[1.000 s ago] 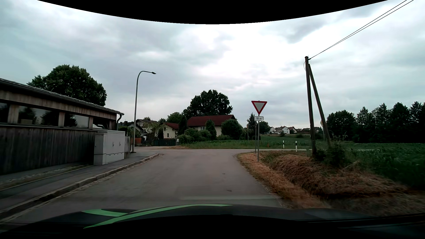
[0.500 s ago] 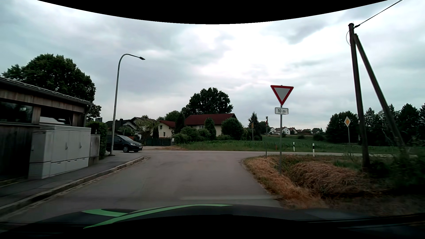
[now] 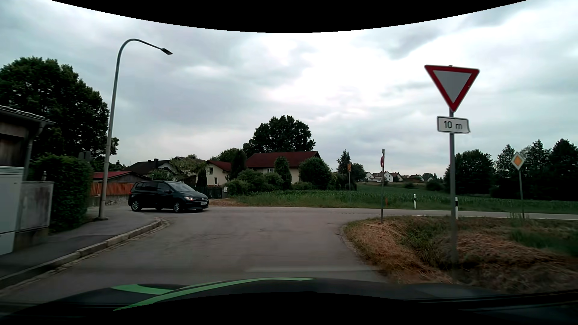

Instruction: Follow the waypoints while adhering to traffic rules and regulations

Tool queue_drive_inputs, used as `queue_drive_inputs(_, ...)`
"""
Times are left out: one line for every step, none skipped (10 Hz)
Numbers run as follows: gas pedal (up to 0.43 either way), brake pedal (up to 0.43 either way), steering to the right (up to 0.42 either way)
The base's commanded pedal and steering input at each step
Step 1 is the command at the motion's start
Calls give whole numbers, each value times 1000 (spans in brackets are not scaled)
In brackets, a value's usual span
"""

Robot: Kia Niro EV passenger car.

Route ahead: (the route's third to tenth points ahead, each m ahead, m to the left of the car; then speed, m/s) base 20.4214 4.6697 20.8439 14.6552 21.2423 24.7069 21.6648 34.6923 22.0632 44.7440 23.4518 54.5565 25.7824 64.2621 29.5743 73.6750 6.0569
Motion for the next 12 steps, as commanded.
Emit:
queue_drive_inputs(0, 183, 46)
queue_drive_inputs(0, 183, 47)
queue_drive_inputs(0, 189, 47)
queue_drive_inputs(0, 189, 49)
queue_drive_inputs(0, 195, 50)
queue_drive_inputs(0, 195, 50)
queue_drive_inputs(0, 201, 50)
queue_drive_inputs(0, 201, 51)
queue_drive_inputs(0, 207, 51)
queue_drive_inputs(0, 207, 51)
queue_drive_inputs(0, 207, 51)
queue_drive_inputs(0, 207, 48)
